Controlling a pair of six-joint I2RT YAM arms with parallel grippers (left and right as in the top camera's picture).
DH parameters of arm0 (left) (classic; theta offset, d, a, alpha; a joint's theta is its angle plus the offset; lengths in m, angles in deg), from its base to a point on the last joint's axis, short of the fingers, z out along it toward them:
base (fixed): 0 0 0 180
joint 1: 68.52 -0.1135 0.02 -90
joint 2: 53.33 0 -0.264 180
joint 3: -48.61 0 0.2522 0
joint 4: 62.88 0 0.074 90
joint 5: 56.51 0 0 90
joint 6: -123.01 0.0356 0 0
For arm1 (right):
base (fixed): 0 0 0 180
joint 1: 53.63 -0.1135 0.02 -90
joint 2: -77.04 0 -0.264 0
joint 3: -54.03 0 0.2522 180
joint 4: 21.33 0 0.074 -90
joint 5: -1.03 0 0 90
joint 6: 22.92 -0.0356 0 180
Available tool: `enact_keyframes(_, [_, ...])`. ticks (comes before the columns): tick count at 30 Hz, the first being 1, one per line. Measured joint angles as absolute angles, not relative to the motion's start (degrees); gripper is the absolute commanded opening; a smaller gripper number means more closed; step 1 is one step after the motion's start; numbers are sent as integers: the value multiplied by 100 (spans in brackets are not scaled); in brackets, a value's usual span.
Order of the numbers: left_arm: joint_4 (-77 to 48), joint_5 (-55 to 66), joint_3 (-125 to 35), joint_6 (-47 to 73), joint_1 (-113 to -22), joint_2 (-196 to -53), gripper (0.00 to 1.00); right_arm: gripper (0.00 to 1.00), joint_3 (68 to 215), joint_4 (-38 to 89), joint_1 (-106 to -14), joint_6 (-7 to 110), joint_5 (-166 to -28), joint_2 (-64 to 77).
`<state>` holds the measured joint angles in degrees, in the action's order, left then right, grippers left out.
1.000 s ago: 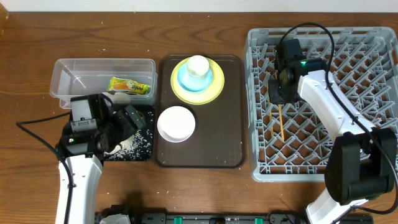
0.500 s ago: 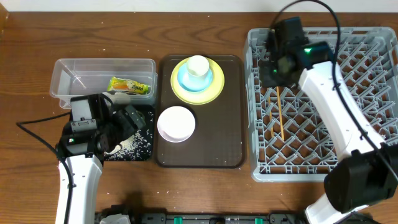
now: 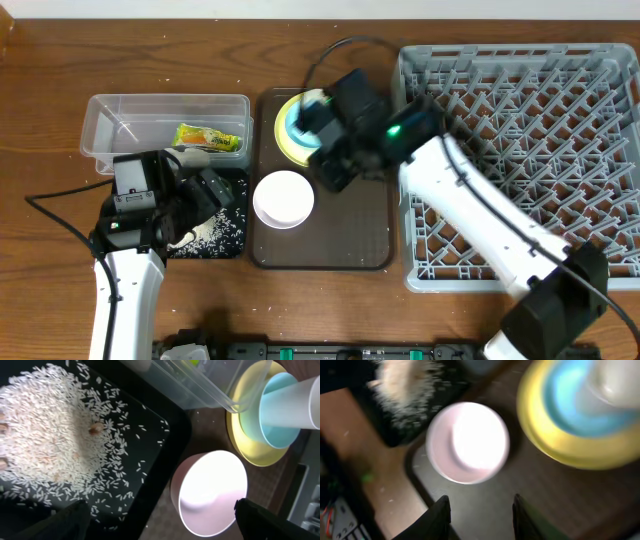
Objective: Sort waste into correct bins and load items into the dishwasher rack
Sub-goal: 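Move the right gripper left to the white bowl on the brown tray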
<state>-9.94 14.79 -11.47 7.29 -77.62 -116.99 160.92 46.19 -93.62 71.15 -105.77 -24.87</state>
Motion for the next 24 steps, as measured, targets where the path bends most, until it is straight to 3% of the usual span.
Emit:
enact_keyframes(12, [-839,2216,-1147,729,-8536,-11699,95,50,15733,3647,-10494,7424,-10491,-2487])
enact_keyframes(18, [-821,2596,-1147,732,-8652,-11699,95,38,14999,2530,-10610,7592,-10347,-2487])
enact_keyframes(24, [-819,2666,-1147,732,-8652,-11699,95,40,14243,1380,-10623,7644,-10255,-2489])
